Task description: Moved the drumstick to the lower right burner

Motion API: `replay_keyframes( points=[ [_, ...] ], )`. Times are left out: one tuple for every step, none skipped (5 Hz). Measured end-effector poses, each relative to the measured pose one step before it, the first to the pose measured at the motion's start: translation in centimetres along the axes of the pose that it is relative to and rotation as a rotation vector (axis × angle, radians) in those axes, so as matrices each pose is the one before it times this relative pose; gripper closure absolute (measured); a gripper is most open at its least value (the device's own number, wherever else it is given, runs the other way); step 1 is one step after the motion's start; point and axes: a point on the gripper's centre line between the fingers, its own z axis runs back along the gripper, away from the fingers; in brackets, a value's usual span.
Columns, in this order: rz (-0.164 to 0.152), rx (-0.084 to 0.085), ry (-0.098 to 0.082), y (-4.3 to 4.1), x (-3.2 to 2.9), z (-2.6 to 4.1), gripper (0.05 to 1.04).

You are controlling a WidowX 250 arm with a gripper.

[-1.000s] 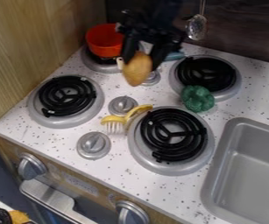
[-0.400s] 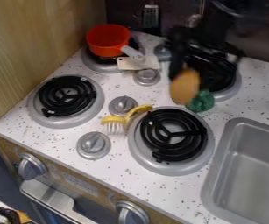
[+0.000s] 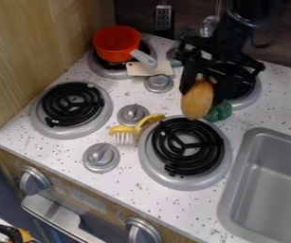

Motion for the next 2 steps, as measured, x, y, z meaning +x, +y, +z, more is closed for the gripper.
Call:
replay_keyframes(
  points=[
    [-0.0130, -0.0344, 0.0364, 0.023, -1.772, -1.621, 0.424],
    [0.0120, -0.0419, 0.0054, 0.022, -0.889, -1.782, 0.424]
  ],
)
